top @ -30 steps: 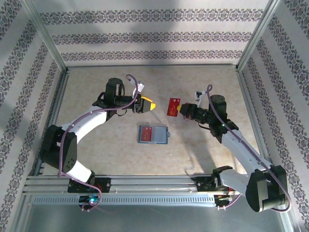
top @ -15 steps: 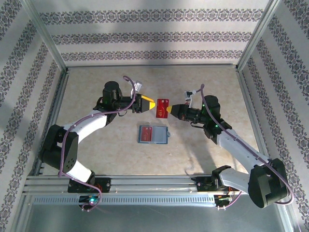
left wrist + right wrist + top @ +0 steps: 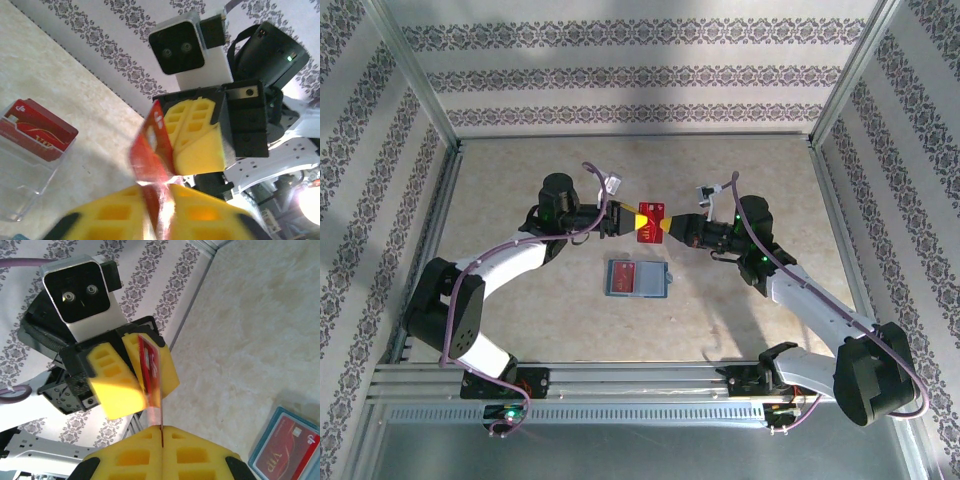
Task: Put the credit cards into the card holder
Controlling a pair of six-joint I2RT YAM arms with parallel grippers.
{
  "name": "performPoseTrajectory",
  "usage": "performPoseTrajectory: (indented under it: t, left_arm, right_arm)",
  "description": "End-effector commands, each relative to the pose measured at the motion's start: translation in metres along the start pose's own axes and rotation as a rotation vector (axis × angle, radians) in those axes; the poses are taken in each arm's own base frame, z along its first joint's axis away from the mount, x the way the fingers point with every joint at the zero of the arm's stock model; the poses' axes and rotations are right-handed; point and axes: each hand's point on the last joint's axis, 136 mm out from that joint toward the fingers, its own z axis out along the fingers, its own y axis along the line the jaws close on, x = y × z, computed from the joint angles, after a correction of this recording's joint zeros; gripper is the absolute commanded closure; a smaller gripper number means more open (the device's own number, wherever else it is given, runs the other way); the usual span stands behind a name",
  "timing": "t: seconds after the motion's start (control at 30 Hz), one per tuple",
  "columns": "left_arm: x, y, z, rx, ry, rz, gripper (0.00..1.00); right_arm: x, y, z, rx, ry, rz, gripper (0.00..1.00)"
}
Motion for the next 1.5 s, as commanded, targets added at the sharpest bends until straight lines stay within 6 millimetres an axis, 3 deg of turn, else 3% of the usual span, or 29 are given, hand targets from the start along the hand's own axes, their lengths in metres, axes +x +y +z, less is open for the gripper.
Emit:
performPoseTrajectory:
  t: [0.0,0.07,0.27,0.37,0.53,0.63,0.83,0.97,1.17,1.33,1.47]
  left_arm:
    - [0.000,-0.008,0.005,0.041,-0.002,0.032,0.99]
    - [-0.001,-0.009,0.005,0.045,-0.008,0.027,1.00]
    - [0.000,-0.010,0.007,0.051,-0.003,0.024,1.00]
    - [0.000,-0.010,0.007,0.055,-0.009,0.025,1.00]
    - [0.000,-0.011,0.009,0.064,0.000,0.012,1.00]
    - [0.000,-0.010,0.010,0.062,-0.004,0.018,1.00]
    - [0.001,-0.008,0.010,0.053,-0.003,0.010,0.99]
    - [0.002,-0.001,0.010,0.020,0.010,0.021,0.68]
    - [0.004,0.016,-0.002,-0.082,0.100,0.020,0.54]
    - [0.054,0.038,-0.019,-0.332,0.345,0.027,0.49]
    - [0.094,0.053,-0.018,-0.461,0.470,0.062,0.46]
  right_arm:
    - [-0.006,0.017,0.003,-0.054,0.003,-0.048,1.00]
    - [-0.007,0.018,0.001,-0.052,-0.010,-0.062,1.00]
    - [-0.005,0.007,-0.005,-0.038,-0.013,-0.053,0.64]
    - [-0.001,0.004,-0.003,-0.044,-0.002,-0.067,0.54]
    - [0.000,-0.001,0.005,-0.059,0.028,-0.049,0.52]
    - [0.002,-0.003,0.010,-0.071,0.043,-0.047,0.58]
    - [0.003,-0.006,0.009,-0.069,0.042,-0.040,0.83]
    - [0.001,-0.014,0.002,-0.050,0.028,-0.021,0.93]
    - [0.006,-0.034,-0.022,0.037,0.004,-0.001,0.96]
    - [0.016,-0.052,-0.049,0.163,-0.014,0.004,0.97]
    - [0.019,-0.062,-0.068,0.243,-0.057,0.007,1.00]
